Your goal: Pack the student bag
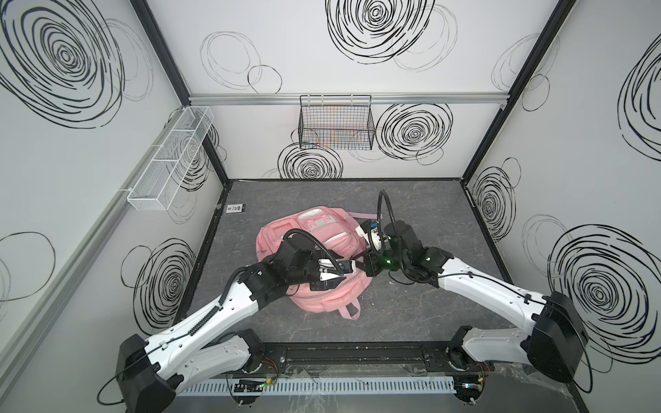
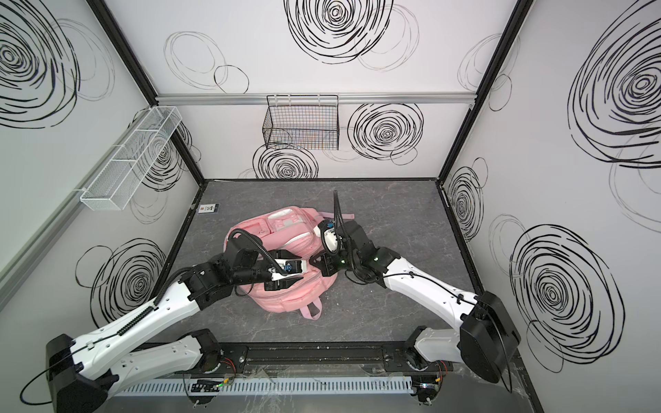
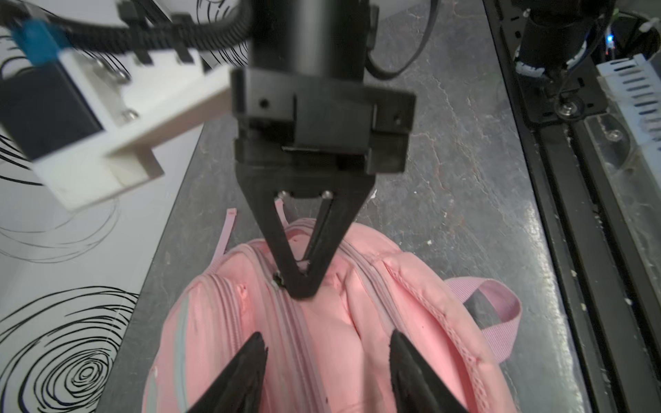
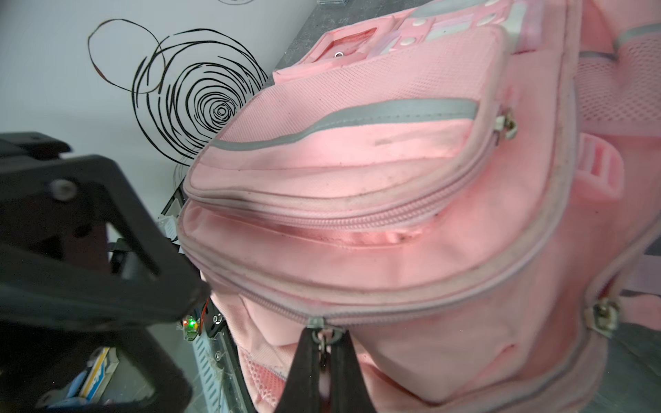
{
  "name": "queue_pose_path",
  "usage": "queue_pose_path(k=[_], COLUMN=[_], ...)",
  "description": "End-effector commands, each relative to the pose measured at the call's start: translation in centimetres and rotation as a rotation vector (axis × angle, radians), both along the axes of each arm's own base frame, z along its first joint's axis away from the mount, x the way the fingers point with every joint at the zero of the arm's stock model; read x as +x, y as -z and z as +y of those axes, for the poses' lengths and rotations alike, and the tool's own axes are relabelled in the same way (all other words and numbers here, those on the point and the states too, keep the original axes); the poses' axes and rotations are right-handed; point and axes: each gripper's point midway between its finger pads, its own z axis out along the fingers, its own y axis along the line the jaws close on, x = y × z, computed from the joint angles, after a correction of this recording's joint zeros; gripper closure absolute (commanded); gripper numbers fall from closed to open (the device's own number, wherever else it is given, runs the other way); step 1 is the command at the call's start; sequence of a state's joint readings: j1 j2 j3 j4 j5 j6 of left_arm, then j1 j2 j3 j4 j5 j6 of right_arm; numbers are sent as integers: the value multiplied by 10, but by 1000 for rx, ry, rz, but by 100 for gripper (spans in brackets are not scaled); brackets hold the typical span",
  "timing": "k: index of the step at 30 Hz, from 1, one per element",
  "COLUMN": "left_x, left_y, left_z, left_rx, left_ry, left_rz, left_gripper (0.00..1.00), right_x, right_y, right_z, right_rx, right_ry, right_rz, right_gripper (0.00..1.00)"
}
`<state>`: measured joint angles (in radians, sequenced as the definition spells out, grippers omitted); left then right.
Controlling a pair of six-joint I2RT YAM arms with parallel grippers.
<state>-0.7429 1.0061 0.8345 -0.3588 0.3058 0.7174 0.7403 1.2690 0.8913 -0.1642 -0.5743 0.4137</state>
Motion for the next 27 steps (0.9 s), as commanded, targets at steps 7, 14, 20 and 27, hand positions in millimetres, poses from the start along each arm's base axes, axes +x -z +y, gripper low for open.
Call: queue_pose_path(k=[7,14,20,27], left_x=[16,29,26,34], left_y=[17,18,14,-8], left_z=[6,5,12,37], left_rx=[49,23,13,-50], left_ry=[-56,-94,-88,-147], left_rz=[7,-11,-30,-145], left_gripper=[52,67,100,100], right_x=[-21,-32,-8,47], right_y=[-82,-86,-62,4], right_z=[21,28,12,-81], right_rx=[225,203,77,-179], right_ry=[-112,-149,-27,263], right_rz=[-88,-100,-93,16], right_gripper=[100,100,100,100])
